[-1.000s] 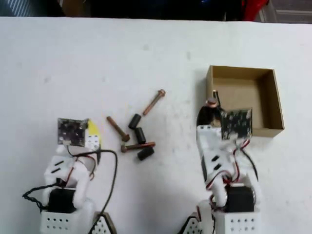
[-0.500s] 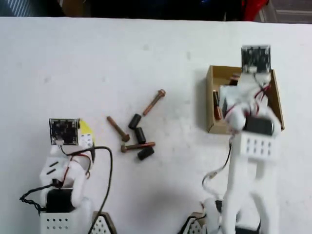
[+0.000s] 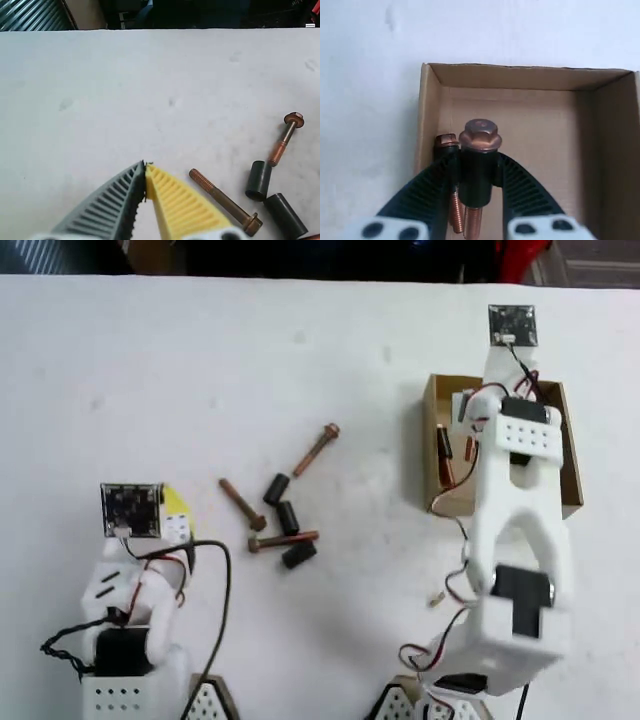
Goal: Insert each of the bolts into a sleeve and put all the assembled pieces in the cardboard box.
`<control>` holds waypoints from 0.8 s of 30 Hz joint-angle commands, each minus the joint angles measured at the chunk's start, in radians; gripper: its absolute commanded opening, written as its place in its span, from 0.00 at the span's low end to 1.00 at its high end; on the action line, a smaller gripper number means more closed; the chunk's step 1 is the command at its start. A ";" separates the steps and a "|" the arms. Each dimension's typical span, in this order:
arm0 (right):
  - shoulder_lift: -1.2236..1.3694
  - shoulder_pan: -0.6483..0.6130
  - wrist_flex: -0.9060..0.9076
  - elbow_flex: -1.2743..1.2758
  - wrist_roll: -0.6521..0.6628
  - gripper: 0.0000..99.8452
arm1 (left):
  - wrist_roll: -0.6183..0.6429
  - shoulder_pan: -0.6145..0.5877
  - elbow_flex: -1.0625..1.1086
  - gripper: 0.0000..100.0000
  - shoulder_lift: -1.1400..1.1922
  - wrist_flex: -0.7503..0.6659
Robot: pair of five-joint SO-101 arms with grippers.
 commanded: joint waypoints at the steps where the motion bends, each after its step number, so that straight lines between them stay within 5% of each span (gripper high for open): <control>1: 0.051 0.002 -0.021 -0.109 0.075 0.02 | -0.008 -0.005 -0.009 0.03 -0.013 0.000; 17: 0.280 0.002 -0.022 -0.216 0.089 0.02 | -0.009 -0.001 0.037 0.03 -0.013 -0.064; 24: 0.294 0.001 -0.022 -0.221 0.087 0.12 | -0.009 -0.002 0.037 0.03 -0.013 -0.064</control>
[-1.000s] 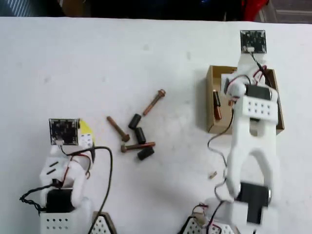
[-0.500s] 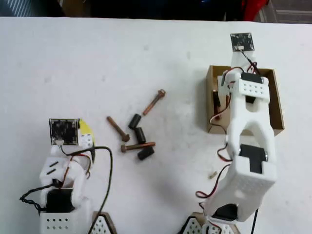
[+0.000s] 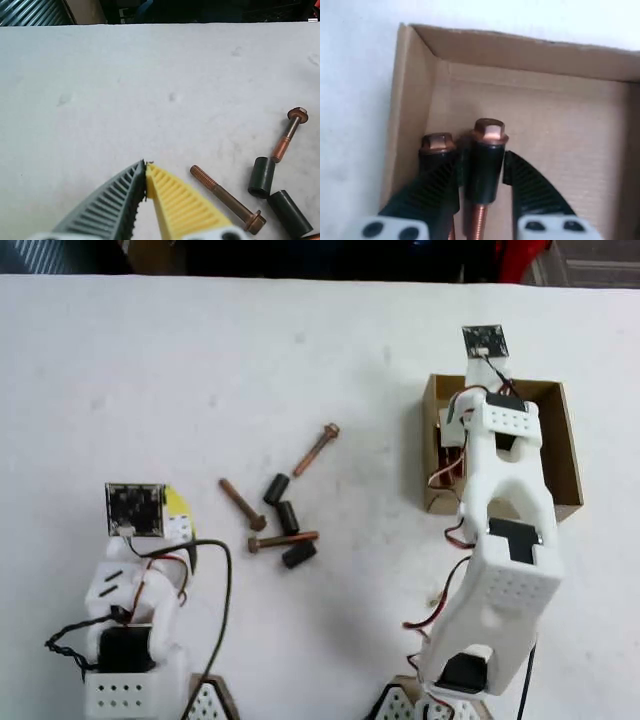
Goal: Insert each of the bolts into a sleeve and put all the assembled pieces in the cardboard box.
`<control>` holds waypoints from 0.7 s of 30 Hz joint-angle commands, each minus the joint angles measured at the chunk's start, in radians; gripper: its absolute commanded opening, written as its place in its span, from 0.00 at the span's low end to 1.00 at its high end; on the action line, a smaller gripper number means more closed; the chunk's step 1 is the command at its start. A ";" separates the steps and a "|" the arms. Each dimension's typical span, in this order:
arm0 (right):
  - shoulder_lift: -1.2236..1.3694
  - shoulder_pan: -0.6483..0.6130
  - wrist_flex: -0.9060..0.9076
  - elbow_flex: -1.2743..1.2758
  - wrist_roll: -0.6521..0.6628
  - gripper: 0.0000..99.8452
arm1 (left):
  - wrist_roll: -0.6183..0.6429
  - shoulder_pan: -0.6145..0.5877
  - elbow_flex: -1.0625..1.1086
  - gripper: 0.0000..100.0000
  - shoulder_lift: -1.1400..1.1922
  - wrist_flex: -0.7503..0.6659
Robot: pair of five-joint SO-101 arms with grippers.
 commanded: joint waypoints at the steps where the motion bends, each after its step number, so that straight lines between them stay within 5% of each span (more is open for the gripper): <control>1: -0.024 0.004 -0.019 -0.052 0.012 0.12 | -0.009 -0.002 -0.008 0.03 -0.013 -0.029; 10: -0.081 -0.004 -0.002 -0.055 0.012 0.11 | -0.009 -0.004 -0.008 0.03 -0.013 -0.029; 21: -0.449 -0.133 0.265 -0.051 0.009 0.11 | -0.009 -0.007 -0.008 0.03 -0.013 -0.021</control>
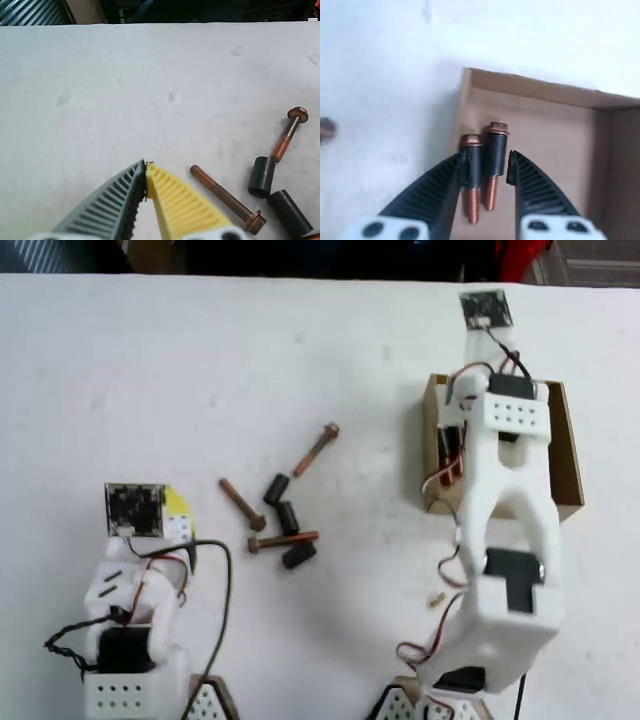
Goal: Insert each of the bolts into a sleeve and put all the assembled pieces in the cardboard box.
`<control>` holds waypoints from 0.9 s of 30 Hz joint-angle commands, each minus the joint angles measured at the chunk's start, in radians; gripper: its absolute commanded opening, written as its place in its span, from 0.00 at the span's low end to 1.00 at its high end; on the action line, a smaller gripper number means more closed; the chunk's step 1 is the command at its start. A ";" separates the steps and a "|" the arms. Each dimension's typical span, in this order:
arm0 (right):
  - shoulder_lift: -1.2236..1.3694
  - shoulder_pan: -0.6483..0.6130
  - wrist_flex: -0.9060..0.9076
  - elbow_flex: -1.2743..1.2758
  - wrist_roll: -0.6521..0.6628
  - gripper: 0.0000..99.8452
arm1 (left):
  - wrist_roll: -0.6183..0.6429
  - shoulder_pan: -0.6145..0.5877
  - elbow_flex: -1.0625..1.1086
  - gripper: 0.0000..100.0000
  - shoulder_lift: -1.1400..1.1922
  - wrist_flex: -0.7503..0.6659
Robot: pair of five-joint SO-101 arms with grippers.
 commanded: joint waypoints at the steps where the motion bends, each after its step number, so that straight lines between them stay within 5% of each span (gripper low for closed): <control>1: -0.173 -0.068 0.074 -0.041 0.008 0.11 | -0.009 -0.007 -0.008 0.03 -0.013 -0.020; 9: -0.323 -0.211 0.254 -0.040 0.006 0.11 | -0.009 -0.019 -0.066 0.03 -0.013 0.086; 27: -0.343 -0.618 0.407 0.084 -0.124 0.11 | -0.009 -0.308 -0.084 0.03 -0.013 0.135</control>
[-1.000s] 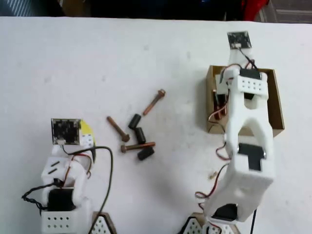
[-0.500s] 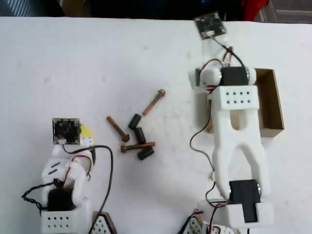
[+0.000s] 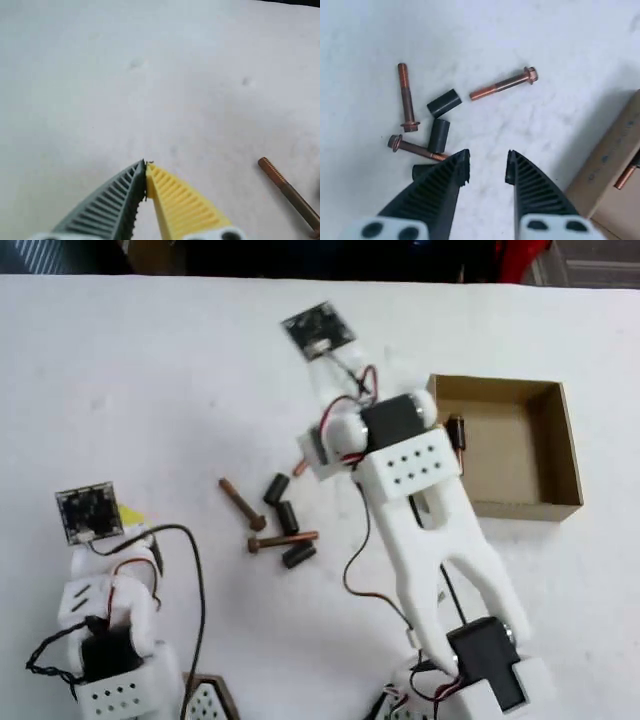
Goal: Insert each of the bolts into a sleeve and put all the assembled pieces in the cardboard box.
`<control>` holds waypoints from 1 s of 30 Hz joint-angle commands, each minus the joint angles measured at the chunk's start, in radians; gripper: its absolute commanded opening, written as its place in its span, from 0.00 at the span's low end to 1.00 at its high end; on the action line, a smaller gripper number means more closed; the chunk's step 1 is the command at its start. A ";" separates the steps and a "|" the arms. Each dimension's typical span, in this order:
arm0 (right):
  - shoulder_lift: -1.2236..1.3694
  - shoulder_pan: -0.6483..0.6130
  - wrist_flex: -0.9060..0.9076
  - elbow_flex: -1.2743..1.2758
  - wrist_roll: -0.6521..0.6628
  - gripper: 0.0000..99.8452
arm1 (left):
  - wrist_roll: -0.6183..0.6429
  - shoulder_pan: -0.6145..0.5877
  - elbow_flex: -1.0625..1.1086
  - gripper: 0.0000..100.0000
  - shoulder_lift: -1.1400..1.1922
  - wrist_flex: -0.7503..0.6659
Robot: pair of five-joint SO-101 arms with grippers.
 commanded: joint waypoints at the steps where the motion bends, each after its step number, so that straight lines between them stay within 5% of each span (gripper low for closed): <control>1: -0.035 -0.070 -0.024 0.064 -0.015 0.11 | -0.009 -0.031 -0.064 0.03 -0.013 0.032; 13: -0.033 -0.139 -0.406 0.443 -0.017 0.11 | -0.009 -0.097 -0.075 0.03 -0.013 0.041; 30: 0.217 -0.185 -0.484 0.347 -0.017 0.11 | -0.009 -0.102 -0.077 0.03 -0.013 0.035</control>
